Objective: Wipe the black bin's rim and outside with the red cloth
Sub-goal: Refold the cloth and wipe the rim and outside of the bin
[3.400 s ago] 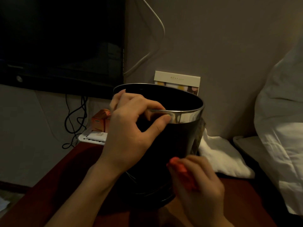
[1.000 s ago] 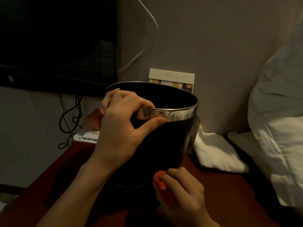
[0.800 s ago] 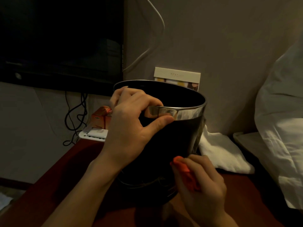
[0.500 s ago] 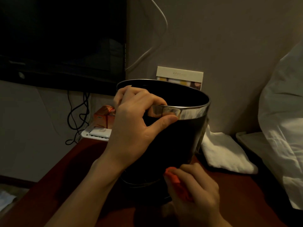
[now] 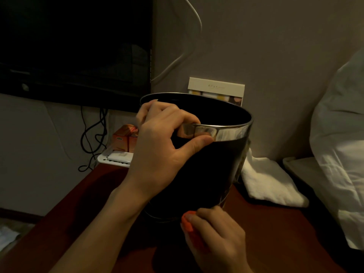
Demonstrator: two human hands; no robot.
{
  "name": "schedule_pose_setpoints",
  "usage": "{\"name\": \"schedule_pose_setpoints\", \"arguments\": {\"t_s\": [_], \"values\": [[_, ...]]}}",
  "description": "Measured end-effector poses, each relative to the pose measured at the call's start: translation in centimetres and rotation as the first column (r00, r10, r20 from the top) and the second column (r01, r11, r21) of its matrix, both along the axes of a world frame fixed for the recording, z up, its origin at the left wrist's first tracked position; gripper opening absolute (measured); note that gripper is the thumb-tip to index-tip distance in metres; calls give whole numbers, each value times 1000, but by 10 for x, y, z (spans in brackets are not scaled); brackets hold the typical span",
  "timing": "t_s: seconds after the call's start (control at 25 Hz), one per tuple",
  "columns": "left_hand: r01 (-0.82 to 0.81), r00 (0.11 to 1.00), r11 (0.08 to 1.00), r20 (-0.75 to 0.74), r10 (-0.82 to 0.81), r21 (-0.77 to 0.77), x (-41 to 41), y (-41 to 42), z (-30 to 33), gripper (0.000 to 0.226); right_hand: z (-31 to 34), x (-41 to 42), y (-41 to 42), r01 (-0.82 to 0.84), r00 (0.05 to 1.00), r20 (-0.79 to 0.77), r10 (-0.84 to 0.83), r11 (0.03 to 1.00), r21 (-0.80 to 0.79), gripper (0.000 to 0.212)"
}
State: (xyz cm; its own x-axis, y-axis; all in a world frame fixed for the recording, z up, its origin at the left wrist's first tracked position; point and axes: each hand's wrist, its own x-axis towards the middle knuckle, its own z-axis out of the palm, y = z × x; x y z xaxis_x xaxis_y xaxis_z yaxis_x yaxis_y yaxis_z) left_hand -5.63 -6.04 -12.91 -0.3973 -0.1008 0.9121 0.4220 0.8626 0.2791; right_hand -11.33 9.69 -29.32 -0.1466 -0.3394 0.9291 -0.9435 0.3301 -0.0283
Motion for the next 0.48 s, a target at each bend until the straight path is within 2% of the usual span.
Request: {"name": "schedule_pose_setpoints", "arguments": {"t_s": [0.08,0.2,0.36,0.48], "values": [[6,1000,1000,4,-6,0,0,-1,0,20,5,-3,3,-14,1000,8,14,1000,-18,12],[-5,1000,1000,2,5,-2,0,-2,0,21,22,-11,13,-28,997,65,37,990,-135,16],[36,999,999,11,-36,-7,1,-6,-1,24,8,-1,3,-26,999,42,28,998,-64,12],[72,997,997,13,-73,35,5,-14,0,22,10,-3,3,-71,993,83,81,991,-112,8]]}}
